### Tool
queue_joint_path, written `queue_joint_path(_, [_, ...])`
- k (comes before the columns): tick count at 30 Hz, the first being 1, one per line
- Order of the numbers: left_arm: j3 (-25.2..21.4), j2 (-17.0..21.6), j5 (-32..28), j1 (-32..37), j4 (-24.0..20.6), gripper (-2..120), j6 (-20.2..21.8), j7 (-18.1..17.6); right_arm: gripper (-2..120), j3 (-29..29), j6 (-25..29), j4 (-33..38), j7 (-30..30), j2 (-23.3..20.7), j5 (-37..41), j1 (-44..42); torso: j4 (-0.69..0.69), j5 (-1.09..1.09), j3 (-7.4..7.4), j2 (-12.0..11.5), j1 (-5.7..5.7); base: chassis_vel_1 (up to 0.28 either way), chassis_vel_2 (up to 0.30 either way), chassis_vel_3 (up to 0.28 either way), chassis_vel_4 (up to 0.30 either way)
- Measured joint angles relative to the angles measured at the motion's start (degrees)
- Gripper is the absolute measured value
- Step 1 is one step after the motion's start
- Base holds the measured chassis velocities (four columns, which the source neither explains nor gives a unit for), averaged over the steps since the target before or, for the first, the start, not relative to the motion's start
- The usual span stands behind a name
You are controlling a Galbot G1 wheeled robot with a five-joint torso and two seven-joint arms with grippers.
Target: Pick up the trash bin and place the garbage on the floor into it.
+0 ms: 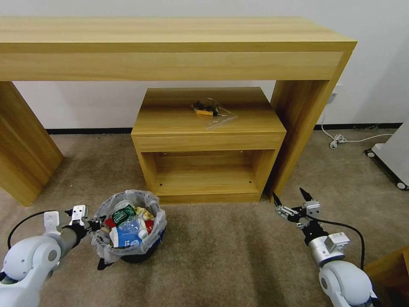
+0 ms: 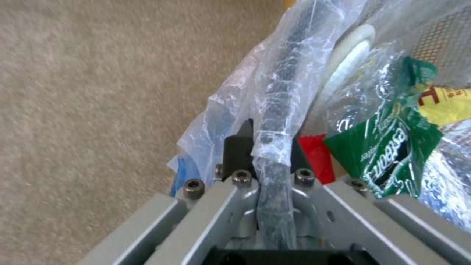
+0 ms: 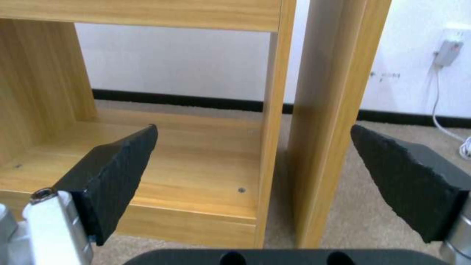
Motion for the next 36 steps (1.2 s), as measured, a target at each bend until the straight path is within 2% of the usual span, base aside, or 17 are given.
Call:
queue_joint_path(8, [1.5,-0.9,0.0,-1.4,2.8,0,0.0,0.5,100,0.0,-1.3,1.1,0.5,-0.5,1.4,-0.1,0.02,0.05,-0.01,0.0,0.0,0.0,0.0,0.0,0.0])
queue_joint_path(21, [2.6,-1.0,0.0,-1.7,3.8,1,-0.3,0.3,100,0.3,-1.3,1.6,0.6,-1.1,1.7,-0.4,0.04,0.06,-0.02,0.0,-0.01,0.0,0.0,0.0,0.0])
queue_joint_path(23, [3.0,-1.2,-0.2,-1.9,3.6,11,-0.3,-0.2,100,0.3,-1.3,1.7,0.6,-1.0,1.7,-0.4,0.02,0.03,-0.02,0.0,-0.01,0.0,0.0,0.0,0.0])
queue_joint_path(24, [3.0,-1.2,-0.2,-1.9,3.6,11,-0.3,-0.2,100,0.3,-1.3,1.7,0.6,-1.0,1.7,-0.4,0.02,0.03,-0.02,0.0,-0.01,0.0,0.0,0.0,0.0])
queue_joint_path(26, [3.2,-1.2,-0.2,-2.0,3.4,22,-0.4,-0.6,100,0.3,-1.3,1.7,0.6,-0.8,1.6,-0.6,-0.04,-0.06,0.0,0.0,0.0,0.0,0.0,0.0,0.0])
queue_joint_path(28, [3.2,-1.2,-0.3,-2.0,3.2,25,-0.4,-0.6,100,0.3,-1.3,1.7,0.6,-0.8,1.6,-0.6,-0.02,-0.03,0.01,0.0,0.0,0.0,0.0,0.0,0.0])
queue_joint_path(30, [3.2,-1.2,-0.8,-1.8,2.5,37,-0.2,-0.6,100,0.3,-1.3,1.7,0.6,-0.7,1.6,-0.7,0.0,-0.06,0.01,0.0,0.0,0.0,0.0,0.0,0.0])
queue_joint_path(32, [3.2,-1.1,-1.2,-1.7,2.1,40,-0.1,-0.8,100,0.3,-1.3,1.7,0.6,-0.7,1.6,-0.8,0.0,-0.05,0.01,0.0,0.01,0.0,0.0,0.0,0.0])
queue_joint_path(35, [2.3,-0.4,-3.0,-0.9,0.0,56,0.3,-1.1,100,0.3,-1.2,1.9,0.6,-0.5,1.6,-0.9,0.0,-0.06,0.02,0.0,0.01,0.0,0.0,0.0,0.0])
queue_joint_path(36, [2.3,-0.4,-3.0,-0.9,0.0,56,0.3,-1.1,100,0.3,-1.2,1.9,0.6,-0.5,1.6,-0.9,0.0,-0.06,0.02,0.0,0.01,0.0,0.0,0.0,0.0])
